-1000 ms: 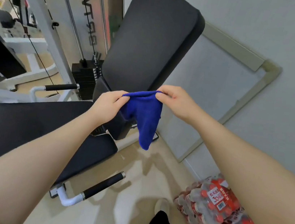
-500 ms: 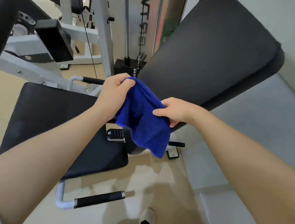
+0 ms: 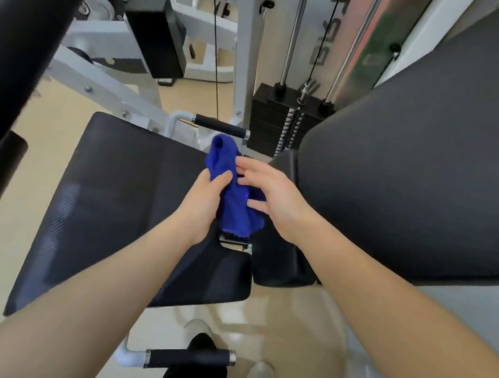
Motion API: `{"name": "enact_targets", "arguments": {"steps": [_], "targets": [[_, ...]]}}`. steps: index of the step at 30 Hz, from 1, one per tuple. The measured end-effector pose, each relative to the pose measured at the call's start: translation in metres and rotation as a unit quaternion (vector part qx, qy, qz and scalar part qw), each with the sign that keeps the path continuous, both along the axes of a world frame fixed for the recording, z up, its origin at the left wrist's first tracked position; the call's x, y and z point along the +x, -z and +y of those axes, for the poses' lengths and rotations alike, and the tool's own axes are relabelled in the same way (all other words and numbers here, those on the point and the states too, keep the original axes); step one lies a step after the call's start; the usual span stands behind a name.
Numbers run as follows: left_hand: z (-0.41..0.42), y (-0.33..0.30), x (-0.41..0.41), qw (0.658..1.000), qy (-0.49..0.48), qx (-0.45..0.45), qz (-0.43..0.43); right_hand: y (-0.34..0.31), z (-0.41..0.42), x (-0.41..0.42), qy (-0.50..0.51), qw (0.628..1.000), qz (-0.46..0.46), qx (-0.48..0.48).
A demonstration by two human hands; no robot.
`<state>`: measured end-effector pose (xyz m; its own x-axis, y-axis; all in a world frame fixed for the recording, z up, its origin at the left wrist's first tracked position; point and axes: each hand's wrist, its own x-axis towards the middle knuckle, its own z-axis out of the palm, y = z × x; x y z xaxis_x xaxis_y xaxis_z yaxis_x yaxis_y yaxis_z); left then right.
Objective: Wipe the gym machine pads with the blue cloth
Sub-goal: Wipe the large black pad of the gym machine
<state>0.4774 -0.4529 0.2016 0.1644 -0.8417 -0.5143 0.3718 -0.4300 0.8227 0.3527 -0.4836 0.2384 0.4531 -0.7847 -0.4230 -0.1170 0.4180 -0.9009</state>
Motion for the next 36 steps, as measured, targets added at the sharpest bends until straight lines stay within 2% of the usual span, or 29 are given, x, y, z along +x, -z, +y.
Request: {"name": "enact_targets", "arguments": {"steps": [2, 3, 5, 8, 9, 11, 13, 14, 15, 16, 18, 19, 20, 21, 23, 25, 29, 32, 36], "targets": [[-0.011, 0.009, 0.017, 0.996, -0.050, 0.047, 0.059, 0.025, -0.006, 0.014, 0.003, 0.983, 0.108, -0.149], [-0.017, 0.012, 0.022, 0.991, -0.055, 0.068, 0.100, 0.037, -0.009, 0.020, -0.019, 0.971, 0.146, -0.187], [-0.026, 0.019, 0.029, 0.983, -0.035, 0.095, 0.155, 0.059, -0.015, 0.034, -0.097, 0.960, 0.188, -0.181], [-0.035, 0.038, 0.036, 0.980, 0.019, 0.120, 0.156, 0.094, -0.029, 0.047, -0.187, 0.934, 0.249, -0.176], [-0.039, 0.048, 0.037, 0.981, 0.045, 0.129, 0.137, 0.108, -0.035, 0.049, -0.199, 0.923, 0.267, -0.192], [-0.047, 0.068, 0.036, 0.981, 0.116, 0.154, 0.035, 0.139, -0.046, 0.050, -0.183, 0.907, 0.307, -0.224], [-0.055, 0.091, 0.033, 0.960, 0.179, 0.175, -0.126, 0.171, -0.056, 0.052, -0.104, 0.904, 0.356, -0.214], [-0.060, 0.103, 0.032, 0.938, 0.210, 0.164, -0.223, 0.185, -0.061, 0.054, -0.048, 0.902, 0.383, -0.195], [-0.064, 0.117, 0.035, 0.898, 0.256, 0.139, -0.330, 0.197, -0.067, 0.057, 0.002, 0.899, 0.401, -0.176], [-0.068, 0.128, 0.039, 0.832, 0.313, 0.110, -0.444, 0.207, -0.075, 0.060, 0.030, 0.895, 0.413, -0.167], [-0.079, 0.146, 0.054, 0.659, 0.399, 0.086, -0.632, 0.226, -0.098, 0.069, 0.004, 0.872, 0.444, -0.207], [-0.086, 0.157, 0.062, 0.588, 0.416, 0.070, -0.690, 0.237, -0.112, 0.074, -0.039, 0.855, 0.459, -0.237], [-0.093, 0.165, 0.069, 0.537, 0.428, 0.059, -0.725, 0.247, -0.126, 0.080, -0.088, 0.840, 0.469, -0.258], [-0.100, 0.173, 0.073, 0.505, 0.439, 0.057, -0.741, 0.258, -0.140, 0.086, -0.132, 0.830, 0.476, -0.258], [-0.109, 0.190, 0.080, 0.468, 0.454, 0.046, -0.757, 0.279, -0.158, 0.092, -0.173, 0.836, 0.471, -0.224], [-0.114, 0.202, 0.086, 0.447, 0.454, 0.036, -0.770, 0.296, -0.162, 0.094, -0.136, 0.850, 0.456, -0.227], [-0.107, 0.208, 0.091, 0.470, 0.450, 0.052, -0.757, 0.300, -0.117, 0.096, -0.032, 0.847, 0.469, -0.245], [-0.108, 0.209, 0.096, 0.474, 0.449, 0.036, -0.757, 0.297, -0.091, 0.099, -0.080, 0.839, 0.485, -0.234], [-0.114, 0.214, 0.097, 0.461, 0.472, 0.039, -0.750, 0.301, -0.142, 0.110, -0.081, 0.813, 0.518, -0.253]]}}
